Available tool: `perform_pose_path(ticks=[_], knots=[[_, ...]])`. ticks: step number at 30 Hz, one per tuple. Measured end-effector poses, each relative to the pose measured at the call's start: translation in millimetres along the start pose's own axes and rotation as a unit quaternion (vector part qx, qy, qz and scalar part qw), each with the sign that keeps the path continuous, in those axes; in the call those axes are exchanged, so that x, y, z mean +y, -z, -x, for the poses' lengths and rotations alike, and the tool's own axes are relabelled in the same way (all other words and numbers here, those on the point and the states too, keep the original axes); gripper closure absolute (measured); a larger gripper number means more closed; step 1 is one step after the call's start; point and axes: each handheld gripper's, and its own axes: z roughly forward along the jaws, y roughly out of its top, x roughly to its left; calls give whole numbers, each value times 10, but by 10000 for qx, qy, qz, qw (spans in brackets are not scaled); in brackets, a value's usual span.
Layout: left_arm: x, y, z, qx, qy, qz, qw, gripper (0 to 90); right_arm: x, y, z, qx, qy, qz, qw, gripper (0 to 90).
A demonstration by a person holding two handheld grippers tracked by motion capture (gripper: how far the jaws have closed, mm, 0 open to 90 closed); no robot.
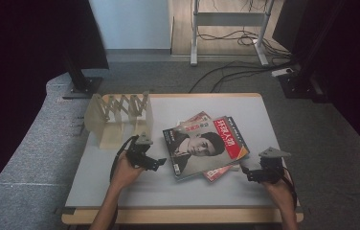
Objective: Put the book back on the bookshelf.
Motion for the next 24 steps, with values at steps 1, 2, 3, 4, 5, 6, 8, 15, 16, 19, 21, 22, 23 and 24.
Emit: perform_pose_path(ticks=[1, 2, 3, 4, 5, 6, 8, 15, 16, 19, 21, 22, 23, 24], knots=[[30, -14, 3, -19, -29, -9, 10000, 5, 17, -1, -6, -2, 16, 10, 10000, 15], [52, -27, 6, -28, -51, -8, 10000, 4, 31, -3, -11, 4, 30, 13, 10000, 15], [87, -49, 11, -49, -98, -11, 9999, 4, 41, -4, -14, 6, 37, 14, 10000, 15], [113, -68, 15, -71, -120, -7, 9999, 3, 56, -6, -21, 13, 52, 20, 10000, 16], [137, -87, 17, -99, -131, -3, 9999, 1, 67, -7, -27, 10, 58, 17, 10000, 16], [161, -108, 18, -112, -145, 2, 9998, 0, 75, -9, -29, 18, 71, 28, 10000, 16], [207, -152, 26, -117, -183, 3, 9998, 0, 88, -14, -35, 29, 65, 23, 10000, 15], [376, -318, 61, -179, -376, -24, 9991, 0, 128, -39, -66, 67, 104, 45, 9999, 15], [397, -343, 65, -193, -388, -24, 9991, 0, 134, -43, -74, 76, 113, 50, 9999, 16], [462, -423, 73, -214, -443, -45, 9988, 0, 151, -50, -90, 103, 156, 58, 9998, 16], [492, -465, 69, -220, -465, -29, 9987, 0, 160, -55, -99, 110, 152, 56, 9998, 16], [507, -488, 62, -245, -463, -18, 9986, 0, 164, -57, -102, 113, 157, 57, 9998, 16], [523, -519, 57, -238, -458, 1, 9987, 0, 168, -59, -106, 118, 165, 60, 9998, 16], [530, -538, 52, -232, -475, 6, 9986, 0, 173, -61, -112, 128, 167, 68, 9998, 15]])
